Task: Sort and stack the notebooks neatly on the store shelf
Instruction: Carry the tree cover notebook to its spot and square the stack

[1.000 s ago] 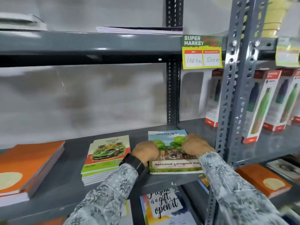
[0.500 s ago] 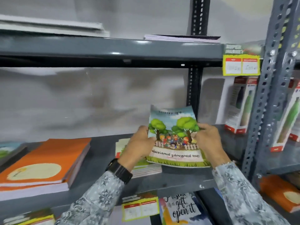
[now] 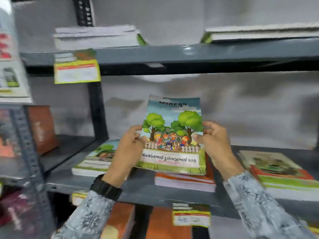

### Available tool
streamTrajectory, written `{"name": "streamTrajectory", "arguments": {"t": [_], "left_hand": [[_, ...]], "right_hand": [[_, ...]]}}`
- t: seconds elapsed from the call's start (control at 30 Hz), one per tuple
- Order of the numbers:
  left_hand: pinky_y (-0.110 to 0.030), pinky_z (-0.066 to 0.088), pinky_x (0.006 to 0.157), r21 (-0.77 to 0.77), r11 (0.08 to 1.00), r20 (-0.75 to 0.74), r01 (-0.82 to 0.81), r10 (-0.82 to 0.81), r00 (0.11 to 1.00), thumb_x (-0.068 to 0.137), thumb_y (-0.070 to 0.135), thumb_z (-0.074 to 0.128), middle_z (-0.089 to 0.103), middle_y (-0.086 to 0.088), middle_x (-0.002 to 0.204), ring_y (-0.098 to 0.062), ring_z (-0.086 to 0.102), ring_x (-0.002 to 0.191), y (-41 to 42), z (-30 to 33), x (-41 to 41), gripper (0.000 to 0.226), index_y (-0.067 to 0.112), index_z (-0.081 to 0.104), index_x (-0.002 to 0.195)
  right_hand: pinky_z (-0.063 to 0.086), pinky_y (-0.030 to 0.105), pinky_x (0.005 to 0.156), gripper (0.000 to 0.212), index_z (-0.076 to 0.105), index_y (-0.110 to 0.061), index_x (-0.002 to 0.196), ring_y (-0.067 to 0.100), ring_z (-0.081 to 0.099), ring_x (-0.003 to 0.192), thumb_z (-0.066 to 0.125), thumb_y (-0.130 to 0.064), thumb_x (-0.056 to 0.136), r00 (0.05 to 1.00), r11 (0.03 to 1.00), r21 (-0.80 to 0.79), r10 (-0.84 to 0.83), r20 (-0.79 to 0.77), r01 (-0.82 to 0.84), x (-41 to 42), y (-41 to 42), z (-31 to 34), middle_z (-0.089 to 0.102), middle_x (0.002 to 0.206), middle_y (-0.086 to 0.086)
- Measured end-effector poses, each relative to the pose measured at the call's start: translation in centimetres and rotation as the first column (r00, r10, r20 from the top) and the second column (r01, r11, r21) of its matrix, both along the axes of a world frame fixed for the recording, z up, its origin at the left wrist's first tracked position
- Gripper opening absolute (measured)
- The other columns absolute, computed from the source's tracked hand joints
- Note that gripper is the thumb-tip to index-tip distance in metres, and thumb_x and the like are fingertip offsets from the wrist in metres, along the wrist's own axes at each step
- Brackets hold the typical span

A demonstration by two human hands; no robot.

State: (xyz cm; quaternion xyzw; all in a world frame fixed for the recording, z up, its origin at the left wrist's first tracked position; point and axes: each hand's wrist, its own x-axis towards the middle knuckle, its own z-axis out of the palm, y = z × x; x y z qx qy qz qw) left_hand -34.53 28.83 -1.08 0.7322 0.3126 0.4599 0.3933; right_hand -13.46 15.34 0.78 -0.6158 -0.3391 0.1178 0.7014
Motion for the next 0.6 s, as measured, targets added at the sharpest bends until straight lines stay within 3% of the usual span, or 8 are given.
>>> {"name": "streamTrajectory", "arguments": {"t": [0.1,0.2,0.3,0.37,0.4,0.5,0.53,0.6], "left_hand": [[-0.035,0.048,0.079,-0.055,0.990,0.004,-0.131,0.131,0.991,0.097,0.005,0.057,0.063,-0.002,0.099,-0.018,0.059,0.083,6.3,-0.5,-8.0,0.035,0.023,0.062,0.127],[-0.032,0.047,0.077,-0.127,0.982,-0.034,-0.139,0.136,0.990,0.098,0.005,0.057,0.066,-0.004,0.093,-0.019,0.058,0.079,11.0,-1.0,-13.2,0.030,0.020,0.069,0.121],[-0.033,0.054,0.081,-0.163,0.966,-0.114,-0.199,0.182,0.977,0.090,0.022,0.066,0.074,-0.007,0.102,-0.023,0.065,0.095,15.2,-2.1,-15.9,0.024,0.044,0.075,0.085],[-0.042,0.058,0.096,-0.194,0.958,-0.171,-0.212,0.179,0.969,0.077,0.040,0.066,0.076,-0.002,0.111,-0.030,0.064,0.115,19.0,-4.1,-16.8,0.021,0.059,0.074,0.077],[-0.046,0.056,0.101,-0.192,0.961,-0.216,-0.201,0.158,0.963,0.076,0.043,0.067,0.077,0.001,0.110,-0.032,0.064,0.115,19.9,-4.7,-16.9,0.021,0.062,0.074,0.080],[-0.027,0.051,0.089,-0.209,0.969,-0.243,-0.133,0.081,0.967,0.094,0.026,0.071,0.074,0.004,0.106,-0.017,0.063,0.091,17.5,-4.4,-17.1,0.015,0.025,0.081,0.106],[-0.023,0.046,0.085,-0.214,0.971,-0.218,-0.104,0.056,0.974,0.098,0.020,0.067,0.073,0.008,0.098,-0.013,0.061,0.090,17.1,-4.7,-17.6,0.012,0.020,0.079,0.100],[-0.021,0.045,0.079,-0.171,0.981,-0.172,-0.087,0.057,0.983,0.102,0.020,0.062,0.069,0.026,0.070,-0.007,0.059,0.088,16.4,-5.5,-19.1,0.026,0.032,0.069,0.079]], "right_hand": [[0.062,0.040,0.070,0.040,0.067,-0.028,0.091,0.018,0.078,0.078,0.083,0.005,0.073,0.996,0.996,-0.034,0.084,-0.012,-0.084,-7.2,7.8,-1.1,0.079,0.091,0.002],[0.063,0.036,0.073,0.040,0.070,-0.026,0.099,0.017,0.077,0.076,0.088,-0.006,0.069,0.999,0.992,-0.117,0.053,0.000,-0.053,-12.0,13.9,-2.3,0.079,0.090,-0.001],[0.059,0.029,0.071,0.039,0.072,-0.019,0.100,0.017,0.073,0.074,0.090,-0.007,0.067,0.999,0.980,-0.198,0.030,-0.020,-0.034,-14.6,18.0,-3.5,0.078,0.087,0.001],[0.062,0.036,0.078,0.033,0.073,-0.018,0.093,0.023,0.075,0.081,0.091,-0.011,0.066,1.000,0.964,-0.267,-0.010,0.003,0.010,-15.4,19.8,-4.4,0.079,0.090,0.006],[0.063,0.039,0.082,0.031,0.075,-0.015,0.092,0.025,0.075,0.085,0.090,-0.016,0.065,0.999,0.945,-0.324,-0.027,0.044,0.040,-15.5,20.4,-4.8,0.079,0.092,0.007],[0.060,0.036,0.084,0.036,0.077,-0.014,0.102,0.029,0.075,0.096,0.085,-0.030,0.071,0.975,0.871,-0.471,-0.042,0.216,0.142,-16.2,20.3,-6.4,0.080,0.102,0.008],[0.059,0.035,0.084,0.035,0.076,-0.016,0.104,0.028,0.074,0.098,0.083,-0.034,0.074,0.961,0.870,-0.463,-0.042,0.273,0.170,-16.6,19.6,-6.9,0.079,0.105,0.007],[0.058,0.036,0.084,0.033,0.072,-0.024,0.111,0.024,0.072,0.100,0.076,-0.040,0.083,0.924,0.909,-0.366,-0.051,0.379,0.200,-17.4,17.7,-8.3,0.074,0.109,0.004]]}}
